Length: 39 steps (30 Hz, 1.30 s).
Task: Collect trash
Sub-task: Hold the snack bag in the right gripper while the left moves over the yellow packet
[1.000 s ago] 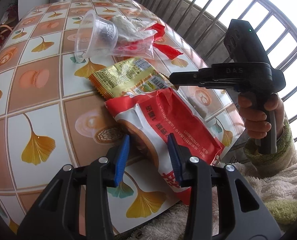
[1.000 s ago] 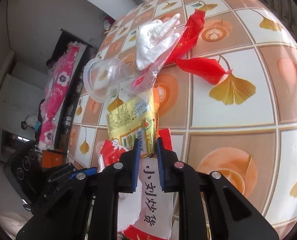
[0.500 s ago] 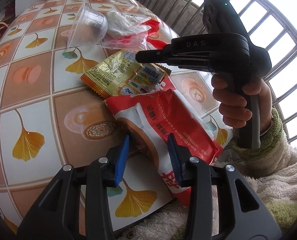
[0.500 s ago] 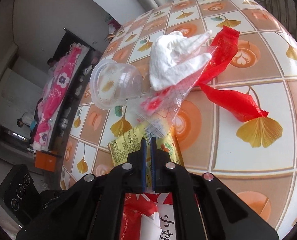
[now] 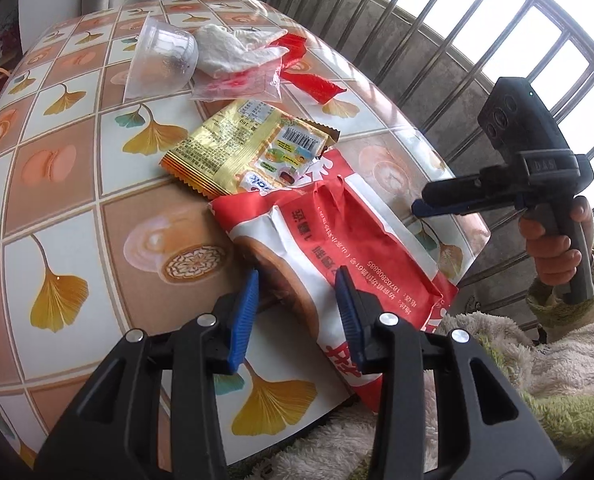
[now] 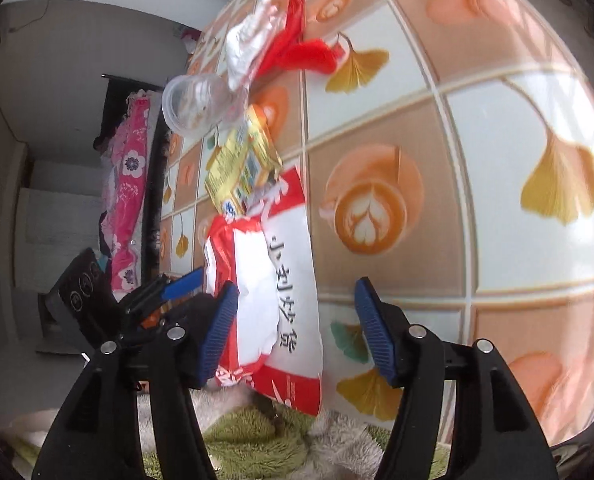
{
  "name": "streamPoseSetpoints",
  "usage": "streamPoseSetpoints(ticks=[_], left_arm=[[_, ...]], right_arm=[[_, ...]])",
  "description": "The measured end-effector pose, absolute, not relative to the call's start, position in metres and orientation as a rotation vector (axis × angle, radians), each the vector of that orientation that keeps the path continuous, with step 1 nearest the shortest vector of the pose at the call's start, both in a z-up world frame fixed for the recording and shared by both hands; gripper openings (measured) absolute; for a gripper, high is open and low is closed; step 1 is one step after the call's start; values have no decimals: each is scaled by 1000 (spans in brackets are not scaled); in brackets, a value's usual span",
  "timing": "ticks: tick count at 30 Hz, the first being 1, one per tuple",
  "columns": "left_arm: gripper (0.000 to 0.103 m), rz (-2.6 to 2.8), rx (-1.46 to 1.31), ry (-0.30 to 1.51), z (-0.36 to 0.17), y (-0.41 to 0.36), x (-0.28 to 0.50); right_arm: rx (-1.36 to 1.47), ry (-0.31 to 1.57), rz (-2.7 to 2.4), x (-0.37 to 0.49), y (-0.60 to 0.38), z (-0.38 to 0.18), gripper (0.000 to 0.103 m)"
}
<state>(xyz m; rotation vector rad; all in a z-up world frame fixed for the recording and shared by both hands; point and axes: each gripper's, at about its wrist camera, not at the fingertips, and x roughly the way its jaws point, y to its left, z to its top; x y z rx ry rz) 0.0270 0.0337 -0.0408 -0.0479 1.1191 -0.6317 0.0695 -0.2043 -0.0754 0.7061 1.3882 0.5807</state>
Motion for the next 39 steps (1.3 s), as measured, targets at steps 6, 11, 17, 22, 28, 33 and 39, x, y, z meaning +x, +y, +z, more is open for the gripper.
streamPoseSetpoints(ticks=[6, 11, 17, 22, 28, 33, 39], left_arm=[[37, -639, -38, 1138, -43, 34, 29], [37, -645, -72, 1139, -46, 41, 27], [37, -663, -128, 1138, -49, 49, 27], [37, -674, -136, 1138, -50, 49, 28], [37, -695, -159, 1141, -50, 49, 30], [37, -685, -105, 1117, -42, 48, 31], [37, -595, -92, 1085, -34, 58, 51]], right_arm=[[755, 1377, 735, 65, -175, -82, 82], [794, 1389, 817, 67, -166, -86, 82], [815, 1374, 869, 70, -165, -84, 74], [747, 1394, 822, 74, -147, -87, 55], [778, 1397, 768, 71, -157, -93, 32], [756, 1377, 752, 68, -166, -86, 32], [771, 1412, 756, 66, -181, -91, 32]])
